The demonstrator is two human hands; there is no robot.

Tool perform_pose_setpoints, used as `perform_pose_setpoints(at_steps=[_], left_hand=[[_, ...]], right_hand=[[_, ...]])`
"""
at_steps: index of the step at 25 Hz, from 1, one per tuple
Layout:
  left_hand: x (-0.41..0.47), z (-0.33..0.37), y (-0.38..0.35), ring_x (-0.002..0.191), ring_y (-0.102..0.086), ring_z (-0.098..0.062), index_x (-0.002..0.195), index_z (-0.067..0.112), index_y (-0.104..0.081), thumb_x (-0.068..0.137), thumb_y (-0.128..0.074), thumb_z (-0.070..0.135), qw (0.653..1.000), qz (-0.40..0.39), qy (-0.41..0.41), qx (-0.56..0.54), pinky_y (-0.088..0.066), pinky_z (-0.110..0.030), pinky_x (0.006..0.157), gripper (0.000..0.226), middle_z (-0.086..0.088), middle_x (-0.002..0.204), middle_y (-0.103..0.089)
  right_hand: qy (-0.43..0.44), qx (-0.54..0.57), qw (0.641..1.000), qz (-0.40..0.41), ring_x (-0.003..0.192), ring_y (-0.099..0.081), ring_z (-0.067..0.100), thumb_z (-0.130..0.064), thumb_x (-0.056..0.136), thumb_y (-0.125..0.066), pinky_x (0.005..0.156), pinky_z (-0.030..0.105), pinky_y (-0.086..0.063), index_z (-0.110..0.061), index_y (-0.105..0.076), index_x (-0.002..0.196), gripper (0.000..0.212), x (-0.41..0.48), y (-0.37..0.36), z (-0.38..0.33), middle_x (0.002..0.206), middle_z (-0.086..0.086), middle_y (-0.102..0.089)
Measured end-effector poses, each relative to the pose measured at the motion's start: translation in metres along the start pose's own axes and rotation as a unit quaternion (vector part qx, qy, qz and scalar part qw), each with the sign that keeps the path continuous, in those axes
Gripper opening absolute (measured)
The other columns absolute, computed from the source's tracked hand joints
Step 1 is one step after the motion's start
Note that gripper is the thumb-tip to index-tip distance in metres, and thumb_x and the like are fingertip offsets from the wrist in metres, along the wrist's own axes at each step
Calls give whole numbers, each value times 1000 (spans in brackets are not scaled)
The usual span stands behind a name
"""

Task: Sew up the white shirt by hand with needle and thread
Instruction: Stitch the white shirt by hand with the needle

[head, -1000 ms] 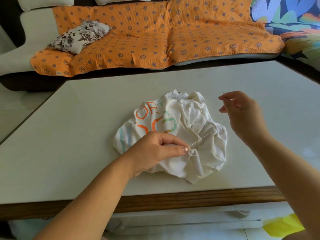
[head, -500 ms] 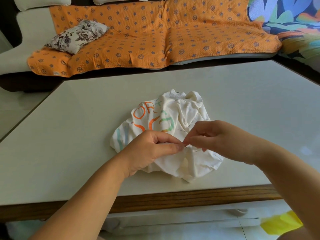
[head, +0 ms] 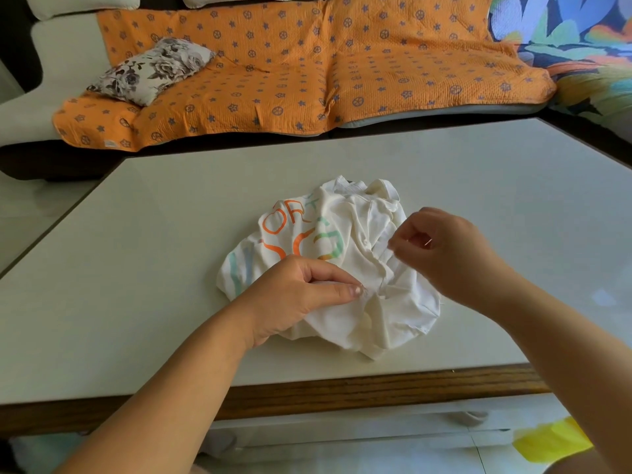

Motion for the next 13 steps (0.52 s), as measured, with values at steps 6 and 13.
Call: perform_pose_setpoints(at_steps=[6,13], left_hand=[[-1,0,0,97,-66,-1,86,26,-79,85,-70,18,1000,-5,0,-5,-45,-18,88,12,8,94,-76],[-2,-1,2,98,-66,-1,88,26,-79,86,-69,19,1000,-7,0,-1,-47,-17,88,12,8,95,-76]], right_hand=[[-75,-43,992,92,70,-48,15,-17,90,-56,57,21,-37,-8,-64,83,14,16,7,24,87,2,-55],[-85,-106,990,39,81,-56,26,-20,96,-51,67,32,-42,-2,-65,85,25,17,-7,27,95,8,-58]])
Point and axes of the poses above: each hand's wrist, its own x-axis towards the middle knuckle, its own y-axis out of the back of the hand, z = x × y, the point moved 4 cm from there along x, towards the middle knuckle
